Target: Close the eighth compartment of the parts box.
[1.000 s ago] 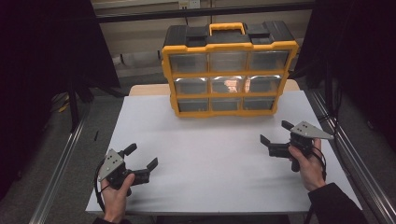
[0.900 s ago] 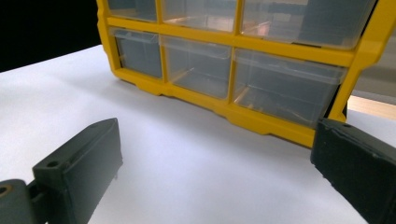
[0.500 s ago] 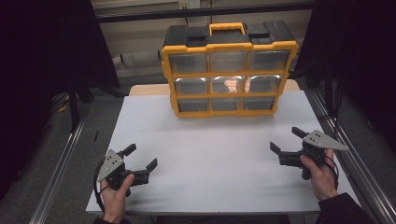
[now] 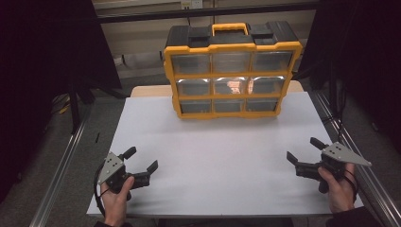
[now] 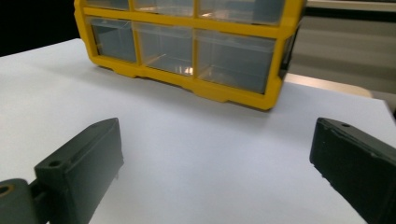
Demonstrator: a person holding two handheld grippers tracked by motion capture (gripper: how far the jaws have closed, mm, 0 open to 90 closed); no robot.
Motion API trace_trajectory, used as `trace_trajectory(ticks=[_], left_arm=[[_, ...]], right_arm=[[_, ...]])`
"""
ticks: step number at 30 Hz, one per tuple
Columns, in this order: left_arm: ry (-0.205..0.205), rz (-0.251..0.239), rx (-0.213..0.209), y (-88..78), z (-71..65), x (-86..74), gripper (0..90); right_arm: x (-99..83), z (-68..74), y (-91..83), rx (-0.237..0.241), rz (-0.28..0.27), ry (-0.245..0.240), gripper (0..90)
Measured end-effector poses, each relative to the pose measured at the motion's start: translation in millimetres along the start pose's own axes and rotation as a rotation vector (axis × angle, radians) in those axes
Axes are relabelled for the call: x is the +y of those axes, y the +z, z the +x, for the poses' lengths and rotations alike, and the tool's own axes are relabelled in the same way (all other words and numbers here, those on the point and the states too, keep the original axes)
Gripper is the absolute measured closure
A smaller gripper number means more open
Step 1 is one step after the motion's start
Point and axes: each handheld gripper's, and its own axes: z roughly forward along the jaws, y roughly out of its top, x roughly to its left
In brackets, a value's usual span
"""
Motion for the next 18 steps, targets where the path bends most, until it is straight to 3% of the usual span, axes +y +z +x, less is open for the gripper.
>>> trace_trajectory(ticks=[10,18], left_arm=[[0.001,0.005,0.014,-4.2,-0.4,-1.4,3.4],[0.006,0.019,0.021,-2.7,0.0,-1.7,3.4]], right_arm=[[-11.2,-5.9,-19.3,-0.025,0.026,0.012,1.6],[-11.8,-5.0,-16.6,-0.011,0.032,0.011,1.4]])
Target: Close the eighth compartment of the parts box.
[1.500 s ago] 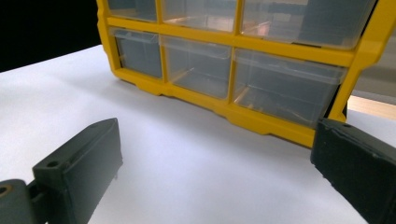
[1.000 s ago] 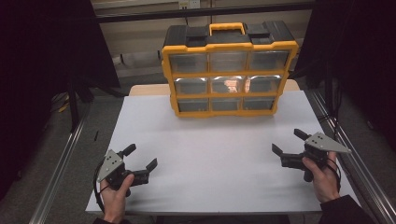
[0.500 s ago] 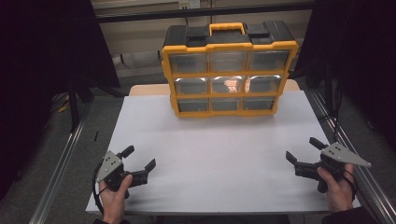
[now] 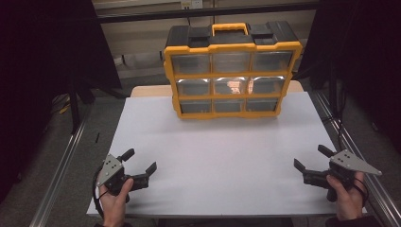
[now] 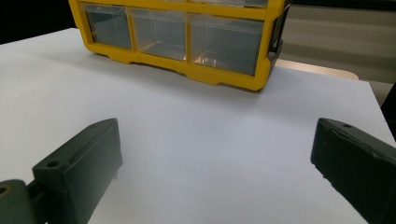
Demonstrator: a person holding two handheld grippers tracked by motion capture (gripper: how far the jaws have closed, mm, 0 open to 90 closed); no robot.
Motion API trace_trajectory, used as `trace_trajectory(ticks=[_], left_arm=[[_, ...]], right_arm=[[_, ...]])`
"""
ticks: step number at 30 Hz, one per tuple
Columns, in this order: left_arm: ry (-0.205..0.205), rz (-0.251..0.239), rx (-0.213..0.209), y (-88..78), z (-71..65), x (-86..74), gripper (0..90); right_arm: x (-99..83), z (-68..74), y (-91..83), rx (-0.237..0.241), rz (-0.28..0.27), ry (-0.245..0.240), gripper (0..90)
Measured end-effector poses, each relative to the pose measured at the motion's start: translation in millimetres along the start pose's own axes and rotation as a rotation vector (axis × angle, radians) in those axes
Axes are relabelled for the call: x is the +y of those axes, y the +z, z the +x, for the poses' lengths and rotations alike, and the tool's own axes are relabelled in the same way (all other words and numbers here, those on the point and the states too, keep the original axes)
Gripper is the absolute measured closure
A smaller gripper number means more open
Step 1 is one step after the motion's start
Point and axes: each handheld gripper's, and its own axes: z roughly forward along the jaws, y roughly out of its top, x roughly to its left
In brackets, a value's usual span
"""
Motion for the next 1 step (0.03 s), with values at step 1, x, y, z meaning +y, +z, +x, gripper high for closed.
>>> trace_trajectory(ticks=[1], left_arm=[[-0.007,0.005,0.004,1.0,-0.8,-0.3,3.4]], right_arm=[[0.2,-0.3,0.8,-0.004,-0.001,0.004,1.4]])
